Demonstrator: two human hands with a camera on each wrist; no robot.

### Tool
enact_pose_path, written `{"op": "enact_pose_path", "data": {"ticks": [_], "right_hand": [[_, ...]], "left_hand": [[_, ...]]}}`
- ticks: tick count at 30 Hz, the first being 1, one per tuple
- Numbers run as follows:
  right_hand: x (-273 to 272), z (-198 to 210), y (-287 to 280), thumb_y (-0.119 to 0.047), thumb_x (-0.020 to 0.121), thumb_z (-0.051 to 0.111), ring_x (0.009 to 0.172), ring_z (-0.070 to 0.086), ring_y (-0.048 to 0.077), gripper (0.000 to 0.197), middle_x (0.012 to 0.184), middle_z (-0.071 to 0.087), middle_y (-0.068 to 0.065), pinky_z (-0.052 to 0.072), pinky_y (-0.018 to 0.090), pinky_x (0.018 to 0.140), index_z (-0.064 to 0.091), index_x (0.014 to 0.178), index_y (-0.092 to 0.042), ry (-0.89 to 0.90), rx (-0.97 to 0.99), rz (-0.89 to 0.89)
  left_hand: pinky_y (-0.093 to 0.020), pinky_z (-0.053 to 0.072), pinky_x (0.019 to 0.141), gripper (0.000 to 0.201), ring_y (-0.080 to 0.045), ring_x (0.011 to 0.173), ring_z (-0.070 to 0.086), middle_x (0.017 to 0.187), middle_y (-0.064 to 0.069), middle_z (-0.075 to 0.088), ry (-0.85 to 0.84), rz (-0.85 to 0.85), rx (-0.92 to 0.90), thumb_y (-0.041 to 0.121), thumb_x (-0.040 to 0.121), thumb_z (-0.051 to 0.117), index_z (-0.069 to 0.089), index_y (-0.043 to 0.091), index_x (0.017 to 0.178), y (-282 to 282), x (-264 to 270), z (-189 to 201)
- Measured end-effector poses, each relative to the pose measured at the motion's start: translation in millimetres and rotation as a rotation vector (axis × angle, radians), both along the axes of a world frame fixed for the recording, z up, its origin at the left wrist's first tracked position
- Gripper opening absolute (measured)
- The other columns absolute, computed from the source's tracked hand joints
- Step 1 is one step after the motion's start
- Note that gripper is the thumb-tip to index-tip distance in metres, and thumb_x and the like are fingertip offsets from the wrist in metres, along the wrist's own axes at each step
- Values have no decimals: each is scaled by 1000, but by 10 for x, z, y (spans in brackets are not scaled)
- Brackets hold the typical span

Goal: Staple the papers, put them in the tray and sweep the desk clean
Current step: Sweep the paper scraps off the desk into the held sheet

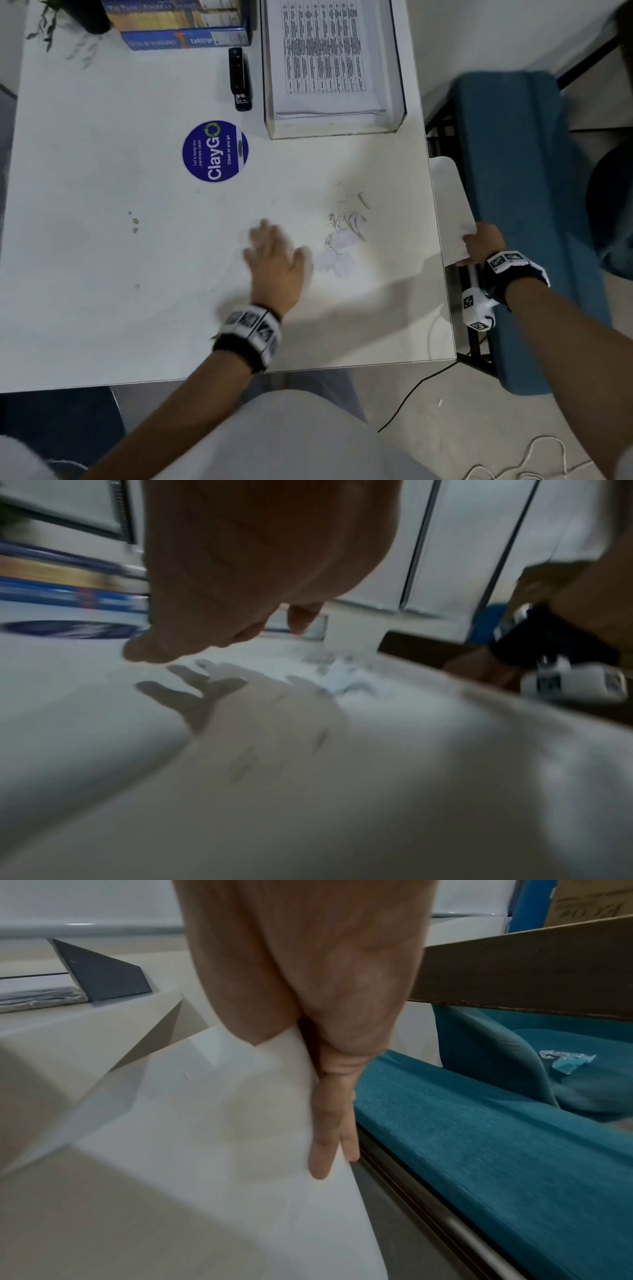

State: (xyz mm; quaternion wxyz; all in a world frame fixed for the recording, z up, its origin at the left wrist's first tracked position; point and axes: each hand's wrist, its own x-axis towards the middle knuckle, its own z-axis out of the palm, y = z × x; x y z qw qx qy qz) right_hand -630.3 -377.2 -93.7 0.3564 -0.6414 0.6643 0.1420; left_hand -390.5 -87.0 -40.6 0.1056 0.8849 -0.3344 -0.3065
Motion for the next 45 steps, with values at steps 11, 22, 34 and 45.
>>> {"op": "enact_pose_path", "data": {"ticks": [11,22,34,45], "right_hand": [[55,-77,-78,-3,90,47,101,62,46,32,119,61,24,59,44,60,52,121,7,-17,28,-40],[-5,-134,-72,-2,87,49,89,64,45,28,102,62,21,52,36,36,53,114,7,-13,12,-44],[-34,-67,-25,-1,91,45,115,53,46,34,124,55,32,34,-8,47,51,122,10,60,-17,35],[-42,-44,-52,0,91,44,115,53,46,34,125,55,32,35,-6,43,51,122,10,53,-29,23]], "left_hand": [[-55,-9,116,94,-52,139,-22,155,-28,-18,48,221,135,61,79,10,-2,-1,149,361,-767,-205],[-59,-7,117,80,-54,124,-38,140,-25,-39,165,41,24,45,94,31,-4,-1,148,-847,-1138,-99],[-49,-6,118,75,-40,146,-13,158,-22,-13,-56,206,-48,43,94,23,-6,-1,148,230,73,-112],[-54,-9,117,77,-48,140,-24,157,-22,-19,109,-89,13,45,95,28,-2,-1,149,-462,-815,-141]]}}
